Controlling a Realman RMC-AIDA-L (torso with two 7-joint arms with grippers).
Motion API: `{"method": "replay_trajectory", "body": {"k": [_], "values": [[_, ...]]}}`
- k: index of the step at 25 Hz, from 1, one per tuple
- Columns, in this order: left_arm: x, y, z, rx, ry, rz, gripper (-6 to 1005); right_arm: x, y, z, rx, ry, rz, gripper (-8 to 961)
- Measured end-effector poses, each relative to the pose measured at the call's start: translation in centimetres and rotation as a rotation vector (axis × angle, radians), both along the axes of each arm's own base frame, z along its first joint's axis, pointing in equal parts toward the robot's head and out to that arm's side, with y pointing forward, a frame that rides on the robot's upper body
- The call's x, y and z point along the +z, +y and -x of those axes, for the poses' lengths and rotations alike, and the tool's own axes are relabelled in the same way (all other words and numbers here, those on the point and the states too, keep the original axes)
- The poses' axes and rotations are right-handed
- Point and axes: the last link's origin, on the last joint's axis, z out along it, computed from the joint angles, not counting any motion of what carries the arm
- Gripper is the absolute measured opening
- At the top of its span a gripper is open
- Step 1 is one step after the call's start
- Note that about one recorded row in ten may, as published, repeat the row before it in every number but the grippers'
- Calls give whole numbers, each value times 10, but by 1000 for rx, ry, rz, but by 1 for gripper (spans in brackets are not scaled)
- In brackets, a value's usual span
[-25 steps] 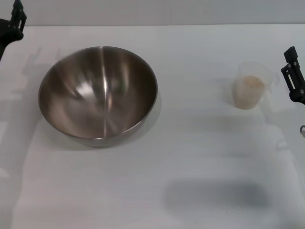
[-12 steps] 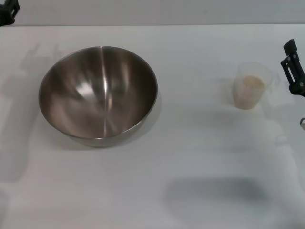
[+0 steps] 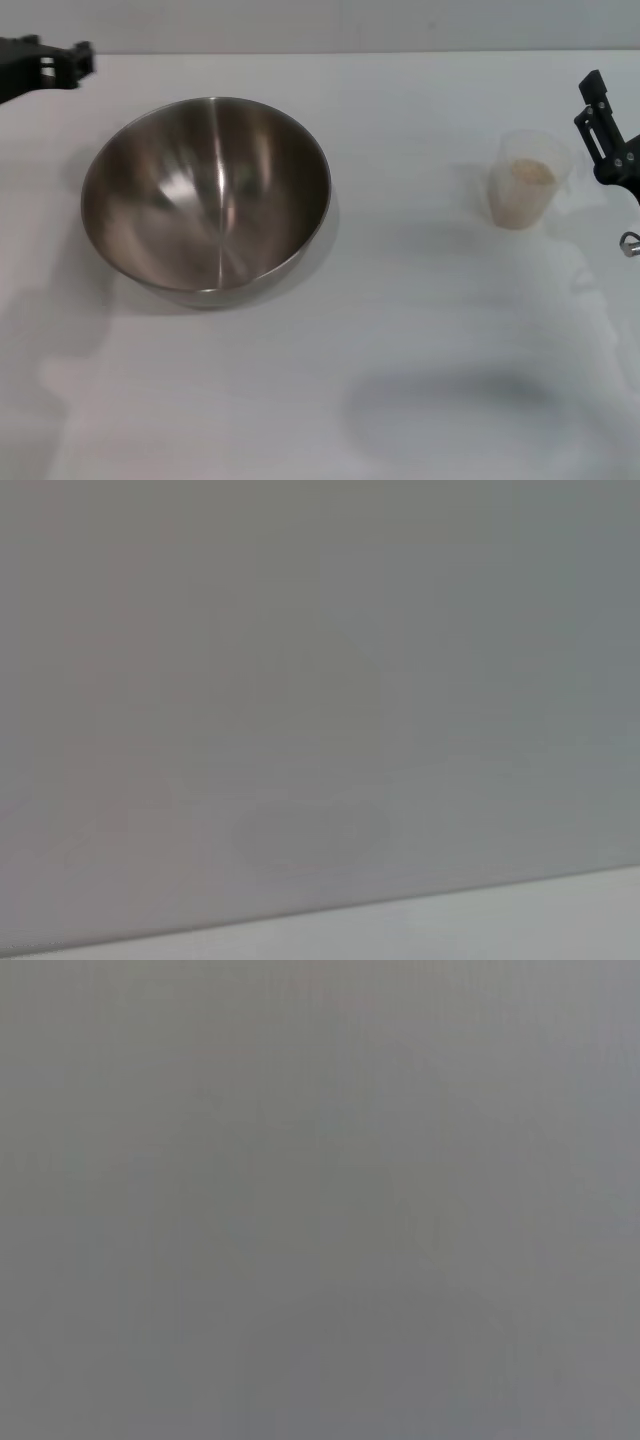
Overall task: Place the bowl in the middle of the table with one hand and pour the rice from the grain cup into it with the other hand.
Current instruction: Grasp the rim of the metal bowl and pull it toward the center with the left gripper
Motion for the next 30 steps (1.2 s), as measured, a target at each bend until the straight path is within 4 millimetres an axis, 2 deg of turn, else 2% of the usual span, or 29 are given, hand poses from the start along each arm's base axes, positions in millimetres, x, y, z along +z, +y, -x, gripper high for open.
{"method": "replay_trajectory", "body": {"k": [5,14,19,28,30], "values": [[-7,-5,-9,18,-26,74,530,2,0,-1,7,-9,-1,690],[-17,0,-19,22,-16,137,531,4,0,-1,14,-22,-9,690],[-24,-3,-24,33,-18,190,531,6,0,-1,23,-28,-17,689],[-24,-7,-20,61,-12,217,531,8,-1,-2,32,-36,-21,689],[-24,-3,-8,99,-5,215,531,8,-1,-2,30,-36,-21,689]]}}
